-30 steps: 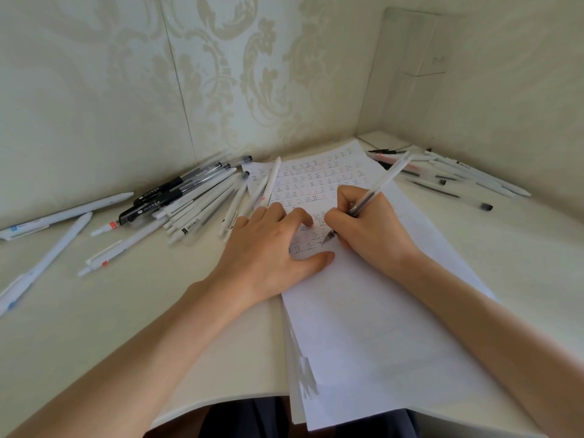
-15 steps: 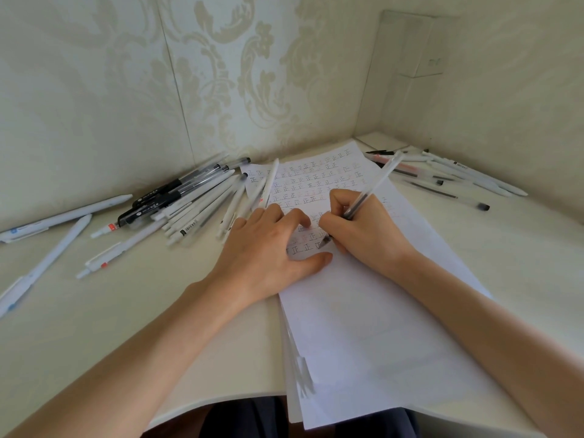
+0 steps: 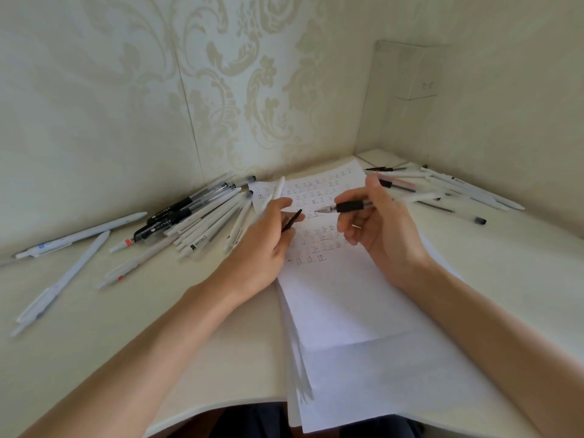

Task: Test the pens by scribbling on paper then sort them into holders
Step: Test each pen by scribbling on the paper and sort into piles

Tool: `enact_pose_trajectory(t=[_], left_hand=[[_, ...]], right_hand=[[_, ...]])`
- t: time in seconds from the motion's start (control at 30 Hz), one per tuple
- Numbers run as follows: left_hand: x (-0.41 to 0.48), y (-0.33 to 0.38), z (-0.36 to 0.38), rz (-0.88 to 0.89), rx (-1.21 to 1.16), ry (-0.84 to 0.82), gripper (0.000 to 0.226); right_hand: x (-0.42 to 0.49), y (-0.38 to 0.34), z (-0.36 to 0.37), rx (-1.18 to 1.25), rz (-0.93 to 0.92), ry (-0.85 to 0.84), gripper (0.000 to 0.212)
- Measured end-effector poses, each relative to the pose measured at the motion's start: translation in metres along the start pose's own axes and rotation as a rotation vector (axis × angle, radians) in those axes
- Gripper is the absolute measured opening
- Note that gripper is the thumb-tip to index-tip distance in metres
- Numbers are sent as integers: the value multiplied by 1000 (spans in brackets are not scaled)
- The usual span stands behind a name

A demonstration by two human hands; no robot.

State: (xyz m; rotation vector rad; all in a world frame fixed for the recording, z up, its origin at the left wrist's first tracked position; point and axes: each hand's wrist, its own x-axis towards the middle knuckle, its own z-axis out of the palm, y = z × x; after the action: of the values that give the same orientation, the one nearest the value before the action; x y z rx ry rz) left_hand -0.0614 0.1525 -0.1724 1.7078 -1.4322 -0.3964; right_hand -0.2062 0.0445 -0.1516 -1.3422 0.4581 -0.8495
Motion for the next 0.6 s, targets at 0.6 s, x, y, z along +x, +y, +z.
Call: enact_pose_trajectory(t=[0.6], left_hand=[[-1, 0, -1, 185, -24, 22, 19]], right_hand=[[-2, 1, -1, -106, -27, -22, 31]])
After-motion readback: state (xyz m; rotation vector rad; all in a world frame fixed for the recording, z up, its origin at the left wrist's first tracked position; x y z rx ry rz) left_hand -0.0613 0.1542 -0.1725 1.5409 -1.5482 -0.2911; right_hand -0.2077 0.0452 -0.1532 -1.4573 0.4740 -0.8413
